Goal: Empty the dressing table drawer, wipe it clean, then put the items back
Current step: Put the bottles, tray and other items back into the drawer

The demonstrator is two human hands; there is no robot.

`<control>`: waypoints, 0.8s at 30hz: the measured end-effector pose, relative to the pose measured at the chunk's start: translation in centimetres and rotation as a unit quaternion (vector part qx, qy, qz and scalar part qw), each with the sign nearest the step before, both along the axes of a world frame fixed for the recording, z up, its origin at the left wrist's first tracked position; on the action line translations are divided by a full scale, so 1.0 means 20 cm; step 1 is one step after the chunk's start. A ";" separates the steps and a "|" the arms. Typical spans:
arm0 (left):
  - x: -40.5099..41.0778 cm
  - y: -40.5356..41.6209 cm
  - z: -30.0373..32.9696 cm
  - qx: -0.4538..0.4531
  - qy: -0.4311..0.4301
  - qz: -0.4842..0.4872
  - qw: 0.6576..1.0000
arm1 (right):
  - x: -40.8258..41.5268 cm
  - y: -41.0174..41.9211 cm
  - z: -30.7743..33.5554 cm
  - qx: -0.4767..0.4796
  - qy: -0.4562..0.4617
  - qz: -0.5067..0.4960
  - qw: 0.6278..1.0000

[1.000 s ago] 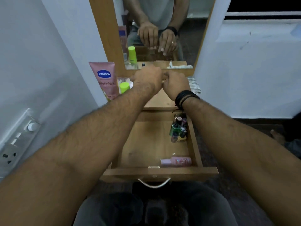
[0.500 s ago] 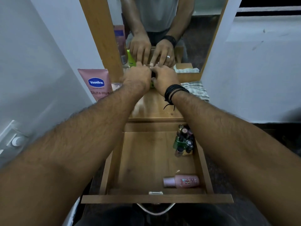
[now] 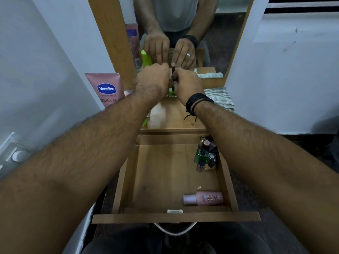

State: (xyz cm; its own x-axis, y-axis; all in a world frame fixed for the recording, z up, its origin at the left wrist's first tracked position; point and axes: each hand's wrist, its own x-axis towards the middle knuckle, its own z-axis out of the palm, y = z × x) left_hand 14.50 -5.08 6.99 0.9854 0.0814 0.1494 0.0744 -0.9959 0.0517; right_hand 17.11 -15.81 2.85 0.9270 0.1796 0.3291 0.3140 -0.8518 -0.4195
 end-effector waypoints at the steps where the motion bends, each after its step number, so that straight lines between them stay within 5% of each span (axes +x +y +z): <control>1: -0.02 -0.01 0.02 0.000 -0.006 -0.006 1.000 | -0.02 -0.02 0.01 0.002 -0.004 -0.003 1.000; 10: -0.46 -0.22 0.17 0.009 -0.027 -0.055 0.998 | -0.49 -0.27 0.20 -0.007 0.026 -0.021 0.999; 24: -0.94 -0.49 -0.18 -0.015 0.120 -0.101 0.988 | -1.04 -0.53 0.03 -0.096 0.220 -0.046 0.970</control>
State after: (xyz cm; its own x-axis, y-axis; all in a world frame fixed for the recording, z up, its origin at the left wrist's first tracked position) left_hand -4.39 -14.83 3.39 0.9887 -0.1201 -0.0894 -0.1124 -0.9899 0.0865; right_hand -3.75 -26.44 3.46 0.9851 0.1078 -0.1343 0.0588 -0.9436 -0.3259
